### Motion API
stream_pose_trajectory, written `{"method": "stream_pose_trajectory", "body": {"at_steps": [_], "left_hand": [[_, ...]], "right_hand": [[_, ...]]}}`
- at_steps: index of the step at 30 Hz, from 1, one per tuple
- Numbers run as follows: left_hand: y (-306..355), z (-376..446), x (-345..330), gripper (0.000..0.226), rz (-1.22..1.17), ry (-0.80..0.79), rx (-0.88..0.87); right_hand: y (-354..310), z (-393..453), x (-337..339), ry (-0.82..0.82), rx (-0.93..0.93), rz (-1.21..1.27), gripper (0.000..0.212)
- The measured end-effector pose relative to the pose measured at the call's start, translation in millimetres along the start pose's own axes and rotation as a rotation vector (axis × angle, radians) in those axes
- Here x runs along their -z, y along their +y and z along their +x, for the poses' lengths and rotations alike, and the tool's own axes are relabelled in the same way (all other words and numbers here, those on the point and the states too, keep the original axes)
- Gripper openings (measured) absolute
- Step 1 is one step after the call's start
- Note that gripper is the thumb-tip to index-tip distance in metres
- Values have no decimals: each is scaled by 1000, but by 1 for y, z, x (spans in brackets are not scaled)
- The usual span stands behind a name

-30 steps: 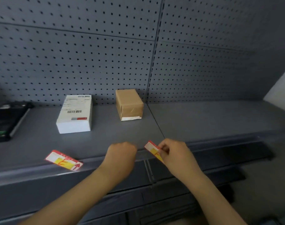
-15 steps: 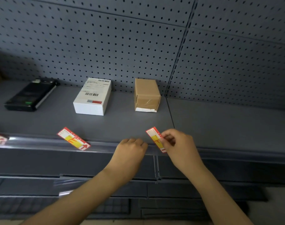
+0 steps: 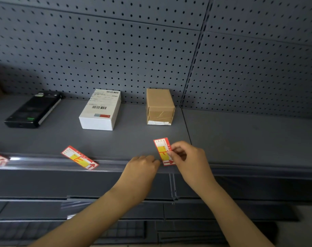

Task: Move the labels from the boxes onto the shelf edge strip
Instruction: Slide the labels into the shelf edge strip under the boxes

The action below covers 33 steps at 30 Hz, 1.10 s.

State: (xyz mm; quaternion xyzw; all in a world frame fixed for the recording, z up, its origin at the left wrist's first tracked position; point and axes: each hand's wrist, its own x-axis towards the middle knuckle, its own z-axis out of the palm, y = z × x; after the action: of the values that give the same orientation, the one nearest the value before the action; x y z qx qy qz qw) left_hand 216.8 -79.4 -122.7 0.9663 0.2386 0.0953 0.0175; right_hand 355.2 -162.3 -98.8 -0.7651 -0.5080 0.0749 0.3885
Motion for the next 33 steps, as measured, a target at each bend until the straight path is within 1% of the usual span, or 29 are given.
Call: {"method": "stream_pose_trajectory", "body": {"at_steps": [4, 7, 10, 12, 14, 16, 18, 20, 23, 26, 29, 33], "left_hand": [[-2, -5, -1, 38, -10, -37, 2], [-2, -7, 3, 37, 5, -8, -9], [-2, -8, 9, 35, -17, -1, 17], [-4, -9, 12, 32, -13, 11, 58], [-6, -9, 19, 29, -19, 33, 111], [-8, -9, 26, 25, -59, 71, 151], [-8, -8, 31, 24, -89, 108, 186], [-9, -6, 34, 29, -89, 139, 182], [-8, -2, 33, 35, -107, 138, 165], [-4, 3, 33, 25, -177, 156, 140], [-4, 6, 30, 16, -188, 153, 132], [-5, 5, 27, 17, -210, 161, 140]], "right_hand": [[8, -1, -6, -5, 94, -62, 8], [12, -3, -11, -65, 186, -207, 9], [15, -6, -17, -101, 213, -270, 13], [16, -8, -19, -98, 201, -280, 20], [16, -12, -18, -89, 178, -282, 33], [17, -16, -16, -43, 150, -279, 41], [18, -21, -12, 46, 117, -258, 37], [19, -27, -9, 102, 79, -225, 27], [17, -37, -11, 97, 25, -192, 19], [17, -39, -15, 80, -14, -182, 20], [16, -36, -18, 95, 21, -188, 19], [17, -34, -20, 89, 63, -203, 14]]}}
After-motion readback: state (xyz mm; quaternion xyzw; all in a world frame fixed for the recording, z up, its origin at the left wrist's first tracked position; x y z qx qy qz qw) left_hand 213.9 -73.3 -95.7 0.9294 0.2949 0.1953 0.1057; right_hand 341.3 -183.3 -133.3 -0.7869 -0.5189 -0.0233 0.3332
